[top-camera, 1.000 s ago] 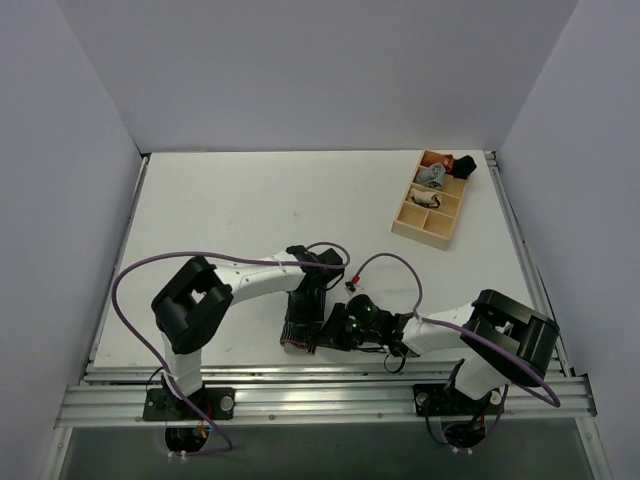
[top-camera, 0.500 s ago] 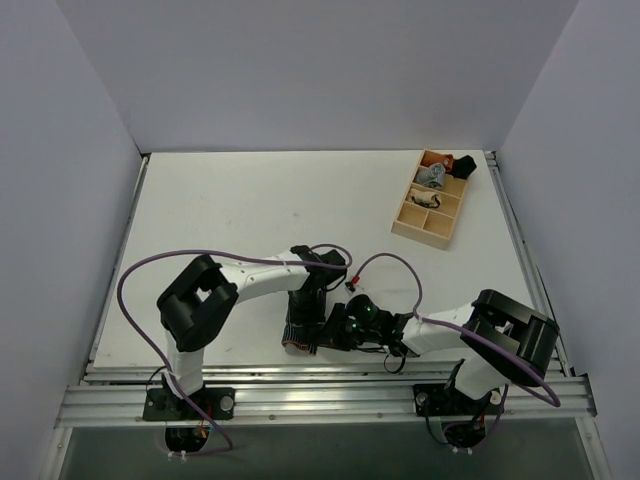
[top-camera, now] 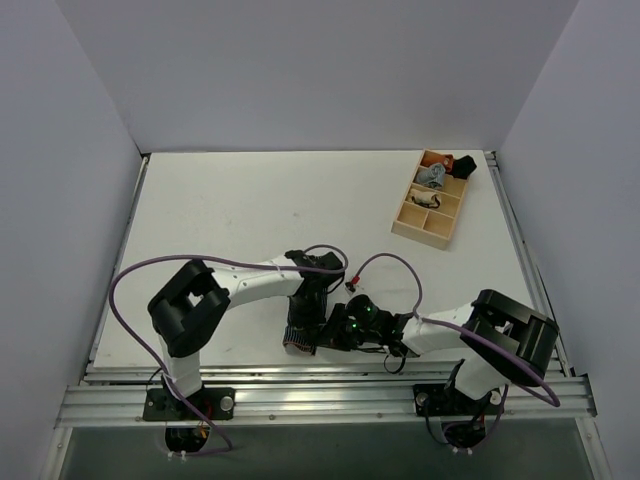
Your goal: Roll the underwear
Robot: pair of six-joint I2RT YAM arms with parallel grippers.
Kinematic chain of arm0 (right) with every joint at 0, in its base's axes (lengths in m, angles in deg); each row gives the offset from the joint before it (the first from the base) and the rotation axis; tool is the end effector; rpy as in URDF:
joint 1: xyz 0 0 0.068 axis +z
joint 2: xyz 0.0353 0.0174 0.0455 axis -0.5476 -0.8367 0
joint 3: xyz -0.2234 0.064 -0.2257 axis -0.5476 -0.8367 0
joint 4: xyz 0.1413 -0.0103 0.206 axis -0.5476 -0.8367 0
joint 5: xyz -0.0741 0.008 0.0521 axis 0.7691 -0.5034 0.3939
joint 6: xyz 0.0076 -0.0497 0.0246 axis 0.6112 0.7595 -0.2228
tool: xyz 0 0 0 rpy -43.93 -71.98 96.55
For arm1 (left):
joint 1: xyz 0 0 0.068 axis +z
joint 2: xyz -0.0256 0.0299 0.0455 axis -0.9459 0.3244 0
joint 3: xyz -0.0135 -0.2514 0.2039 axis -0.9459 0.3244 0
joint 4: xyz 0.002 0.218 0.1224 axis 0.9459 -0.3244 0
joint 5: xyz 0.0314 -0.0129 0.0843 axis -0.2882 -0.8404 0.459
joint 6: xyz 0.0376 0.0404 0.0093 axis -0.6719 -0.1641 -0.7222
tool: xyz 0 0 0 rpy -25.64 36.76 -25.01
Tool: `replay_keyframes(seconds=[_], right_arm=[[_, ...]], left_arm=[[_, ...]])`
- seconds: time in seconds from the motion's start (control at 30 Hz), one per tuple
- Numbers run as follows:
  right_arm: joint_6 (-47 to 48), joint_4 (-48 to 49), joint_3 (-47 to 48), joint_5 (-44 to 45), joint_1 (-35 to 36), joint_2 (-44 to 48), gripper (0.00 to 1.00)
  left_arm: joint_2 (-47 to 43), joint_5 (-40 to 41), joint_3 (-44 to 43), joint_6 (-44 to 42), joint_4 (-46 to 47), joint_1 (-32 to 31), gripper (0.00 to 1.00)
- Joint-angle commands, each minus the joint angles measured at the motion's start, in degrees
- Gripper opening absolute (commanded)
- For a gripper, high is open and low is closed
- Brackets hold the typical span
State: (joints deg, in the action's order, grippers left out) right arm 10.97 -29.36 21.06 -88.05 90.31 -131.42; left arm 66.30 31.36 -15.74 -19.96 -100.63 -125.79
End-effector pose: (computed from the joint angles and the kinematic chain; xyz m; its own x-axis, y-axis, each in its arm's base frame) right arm 0.1277 0.2123 0.1915 -0.9462 0.2055 -0.2498 -0.1222 0.4881 0.8642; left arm 0.1931 -0.2777 0.2228 -0.9967 -0.0641 0.0497 -0.0671 0.9959 -0.0609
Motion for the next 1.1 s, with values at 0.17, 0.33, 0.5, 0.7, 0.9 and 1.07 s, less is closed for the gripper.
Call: replay_keyframes(seconds=[0.17, 0.33, 0.5, 0.7, 0.9, 1.07], right_arm=[[-0.1, -2.6, -1.0, 2.7, 0.5, 1.4, 0.19], [1.2, -13.4, 0.1, 7.4, -0.9, 10.9, 0.26], [6.4, -20.5, 3.5, 8.2, -10.0, 14.7, 0.36], [14.4, -17.8, 10.6, 1.7, -20.4, 7.4, 0.35], [16.2, -13.5, 17.3, -2.8, -22.7, -0.5, 0.35], [16.1, -12.2, 21.9, -3.9, -22.8, -4.4, 0.34]], left_arm=[[-0.8, -3.2, 7.9, 4.8, 12.4, -1.0, 0.02], [-0.3, -3.0, 8.3, 4.9, 13.3, -1.1, 0.02], [-0.9, -2.6, 8.8, 5.4, 13.5, -1.1, 0.02], [-1.9, -2.2, 9.1, 5.4, 12.9, -1.1, 0.02], [-2.4, -2.3, 9.2, 5.4, 12.4, -1.1, 0.02], [-2.1, -2.3, 8.4, 5.3, 12.2, -1.1, 0.02]])
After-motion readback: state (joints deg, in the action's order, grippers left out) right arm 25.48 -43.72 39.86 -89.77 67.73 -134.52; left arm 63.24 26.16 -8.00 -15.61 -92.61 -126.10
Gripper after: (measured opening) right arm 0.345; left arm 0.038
